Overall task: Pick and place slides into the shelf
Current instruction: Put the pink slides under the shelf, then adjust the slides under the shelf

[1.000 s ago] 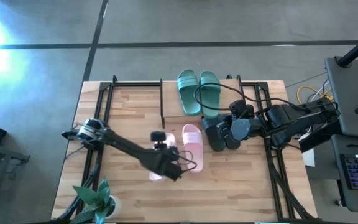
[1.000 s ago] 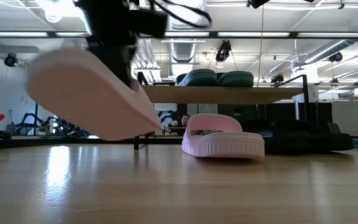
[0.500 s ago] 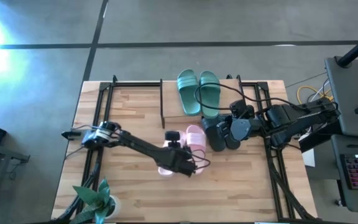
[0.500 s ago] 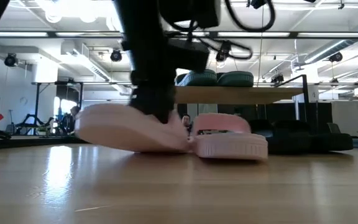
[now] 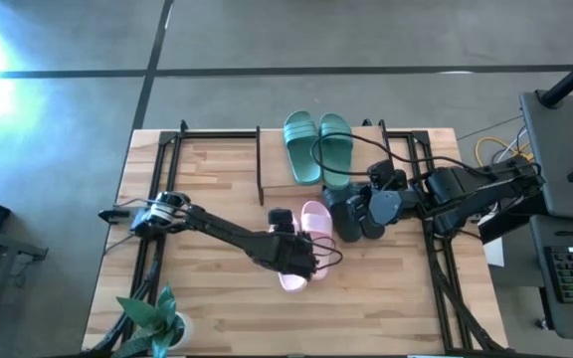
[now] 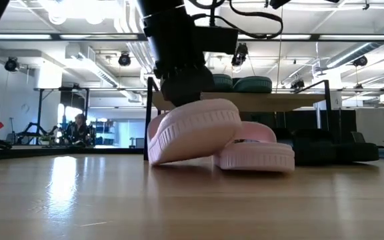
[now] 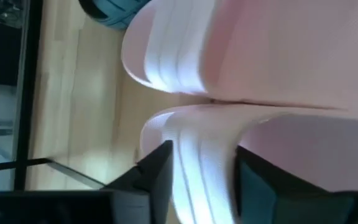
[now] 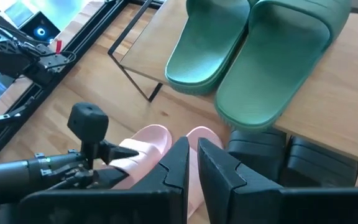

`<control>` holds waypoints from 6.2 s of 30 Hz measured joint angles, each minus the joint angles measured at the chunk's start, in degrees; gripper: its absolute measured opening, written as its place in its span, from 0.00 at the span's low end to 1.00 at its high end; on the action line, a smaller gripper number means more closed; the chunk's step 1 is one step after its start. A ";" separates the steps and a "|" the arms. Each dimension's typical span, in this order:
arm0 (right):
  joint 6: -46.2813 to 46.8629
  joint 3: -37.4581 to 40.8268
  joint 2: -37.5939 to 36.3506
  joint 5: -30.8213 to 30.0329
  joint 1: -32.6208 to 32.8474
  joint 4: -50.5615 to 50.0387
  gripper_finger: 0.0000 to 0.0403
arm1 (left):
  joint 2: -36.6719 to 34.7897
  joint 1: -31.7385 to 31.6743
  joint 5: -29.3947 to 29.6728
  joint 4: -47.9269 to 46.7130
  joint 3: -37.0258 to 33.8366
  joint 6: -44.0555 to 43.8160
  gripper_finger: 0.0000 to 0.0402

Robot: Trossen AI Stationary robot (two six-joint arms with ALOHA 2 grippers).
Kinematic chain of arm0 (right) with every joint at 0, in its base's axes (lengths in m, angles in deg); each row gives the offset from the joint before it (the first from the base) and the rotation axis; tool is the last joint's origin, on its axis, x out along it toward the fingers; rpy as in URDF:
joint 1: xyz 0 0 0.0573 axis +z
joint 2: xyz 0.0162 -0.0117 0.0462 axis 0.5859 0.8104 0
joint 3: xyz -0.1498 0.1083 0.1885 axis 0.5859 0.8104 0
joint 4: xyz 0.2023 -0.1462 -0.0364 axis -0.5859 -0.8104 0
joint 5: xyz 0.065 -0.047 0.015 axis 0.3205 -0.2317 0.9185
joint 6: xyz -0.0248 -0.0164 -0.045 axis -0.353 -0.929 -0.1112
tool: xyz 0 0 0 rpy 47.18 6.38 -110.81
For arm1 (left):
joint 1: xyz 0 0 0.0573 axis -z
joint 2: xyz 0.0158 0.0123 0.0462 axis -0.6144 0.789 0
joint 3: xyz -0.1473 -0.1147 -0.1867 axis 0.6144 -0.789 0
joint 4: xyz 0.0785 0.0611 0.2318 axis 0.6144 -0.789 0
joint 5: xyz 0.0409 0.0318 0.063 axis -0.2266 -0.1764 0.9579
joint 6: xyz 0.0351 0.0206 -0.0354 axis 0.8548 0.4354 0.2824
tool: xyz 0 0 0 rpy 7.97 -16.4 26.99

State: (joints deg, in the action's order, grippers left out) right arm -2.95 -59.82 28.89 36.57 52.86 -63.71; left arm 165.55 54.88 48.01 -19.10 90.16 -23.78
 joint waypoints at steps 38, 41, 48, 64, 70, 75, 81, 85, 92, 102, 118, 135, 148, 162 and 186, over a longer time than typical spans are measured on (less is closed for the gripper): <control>6.62 9.26 0.53 12.02 1.72 -2.01 0.07 | -33.09 5.65 -14.55 24.63 -48.24 -51.36 0.04; 6.84 9.33 0.87 12.03 2.57 -1.92 0.07 | -31.67 3.99 -15.00 30.03 -49.40 -45.92 0.04; 8.34 9.33 1.99 11.78 3.89 -1.88 0.07 | -25.90 -2.49 -15.34 38.36 -48.29 -36.25 0.04; 11.66 9.86 3.30 18.60 7.26 -2.19 0.07 | -30.16 -5.83 -11.56 18.92 -43.34 -28.09 0.04; 18.45 14.66 6.54 26.15 13.28 3.73 0.07 | -37.65 -0.67 -15.62 22.25 -43.81 -33.24 0.04; 21.85 22.68 12.15 28.52 14.78 26.63 0.07 | -37.37 3.38 -23.98 33.63 -44.98 -33.10 0.04; 24.68 26.00 20.46 30.40 14.58 42.85 0.07 | -31.51 6.21 -25.33 37.31 -45.23 -33.29 0.04; 24.93 24.02 25.11 34.27 14.60 42.71 0.07 | -28.48 7.00 -27.60 41.95 -45.02 -33.24 0.04; 20.31 18.67 30.85 32.35 12.65 39.83 0.07 | -26.06 7.15 -26.86 46.51 -44.95 -33.20 0.04; 11.69 14.47 32.09 21.40 4.75 28.63 0.07 | -26.84 7.74 -24.89 47.57 -44.81 -33.20 0.04; 3.60 12.33 31.66 32.59 6.45 32.21 0.07 | -25.21 -0.05 -14.68 49.31 -49.79 -34.25 0.04; 3.48 11.69 31.61 29.55 5.22 40.13 0.07 | -32.61 -6.83 -9.64 38.49 -49.75 -28.56 0.04; -1.53 10.77 38.13 28.34 1.52 44.39 0.07 | -51.69 12.01 -2.03 28.09 -49.70 -38.93 0.04; -12.69 5.11 40.73 23.18 -8.96 44.62 0.07 | -53.72 19.26 3.30 27.94 -49.68 -40.82 0.04; -3.58 8.13 38.86 25.69 -5.65 24.23 0.07 | -50.18 19.12 3.26 29.47 -49.79 -40.58 0.04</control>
State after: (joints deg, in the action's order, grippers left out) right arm -6.54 -51.70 67.75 62.26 47.21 -39.48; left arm 115.37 74.00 51.27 10.37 40.37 -64.36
